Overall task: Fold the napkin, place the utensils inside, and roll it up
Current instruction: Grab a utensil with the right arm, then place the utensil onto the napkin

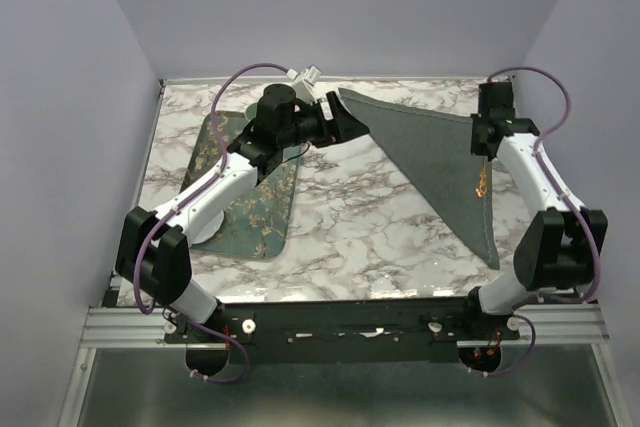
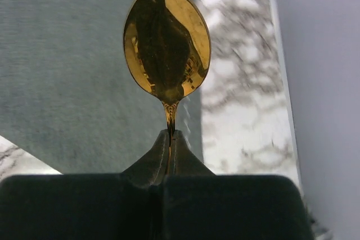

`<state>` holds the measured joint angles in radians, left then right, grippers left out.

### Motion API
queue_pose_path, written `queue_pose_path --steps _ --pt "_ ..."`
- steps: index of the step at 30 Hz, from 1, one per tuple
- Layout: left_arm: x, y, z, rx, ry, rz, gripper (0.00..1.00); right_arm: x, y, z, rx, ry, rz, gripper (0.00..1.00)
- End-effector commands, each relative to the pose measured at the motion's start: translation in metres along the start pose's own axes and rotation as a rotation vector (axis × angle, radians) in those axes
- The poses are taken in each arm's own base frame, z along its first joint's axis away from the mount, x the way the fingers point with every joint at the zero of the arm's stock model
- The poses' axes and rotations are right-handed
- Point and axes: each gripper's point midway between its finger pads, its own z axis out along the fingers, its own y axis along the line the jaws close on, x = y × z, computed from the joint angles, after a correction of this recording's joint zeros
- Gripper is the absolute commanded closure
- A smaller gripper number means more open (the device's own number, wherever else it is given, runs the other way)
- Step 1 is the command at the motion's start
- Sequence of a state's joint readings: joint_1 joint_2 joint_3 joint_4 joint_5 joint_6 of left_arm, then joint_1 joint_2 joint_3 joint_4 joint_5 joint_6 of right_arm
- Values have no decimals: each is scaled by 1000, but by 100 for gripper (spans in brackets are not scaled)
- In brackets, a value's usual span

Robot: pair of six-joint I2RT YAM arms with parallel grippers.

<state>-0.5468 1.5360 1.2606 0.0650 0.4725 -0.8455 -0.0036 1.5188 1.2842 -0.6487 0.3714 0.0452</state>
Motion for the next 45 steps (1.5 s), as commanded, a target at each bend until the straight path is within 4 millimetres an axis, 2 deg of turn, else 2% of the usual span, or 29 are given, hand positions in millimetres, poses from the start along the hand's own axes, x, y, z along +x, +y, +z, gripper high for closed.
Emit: queue_pose_path --steps 1,2,3,5,6,7,9,14,18,25,38,45 --pt "-9 3 -7 1 -18 6 14 -16 56 26 -133 54 -297 99" --pt "-9 5 -7 1 -18 0 14 -19 63 31 -150 60 -326 99" --pt "-11 8 -8 -4 -22 -4 14 -28 82 28 -213 41 -361 99" --pt "-14 11 -9 -7 -29 -10 14 -22 100 44 -252 63 -442 99" --pt "-16 12 -9 -7 -31 -10 14 -18 113 45 -300 76 -468 99" --pt "-19 15 -11 -14 -37 -12 14 -22 123 44 -336 65 -485 99" --pt "-22 19 -11 -17 -40 -23 14 -14 148 46 -409 58 -573 99" --pt "-24 30 -10 -21 -43 -54 15 0 174 52 -477 86 -655 99" --pt "-25 30 -10 -18 -42 -56 15 16 192 56 -527 112 -703 99" --pt "-26 30 -11 -16 -46 -56 15 15 200 64 -540 101 -719 99" --pt "-25 29 -10 -2 -42 -67 15 34 222 67 -656 169 -696 99" --pt "-24 30 -10 -3 -41 -68 15 38 220 77 -629 204 -677 99"
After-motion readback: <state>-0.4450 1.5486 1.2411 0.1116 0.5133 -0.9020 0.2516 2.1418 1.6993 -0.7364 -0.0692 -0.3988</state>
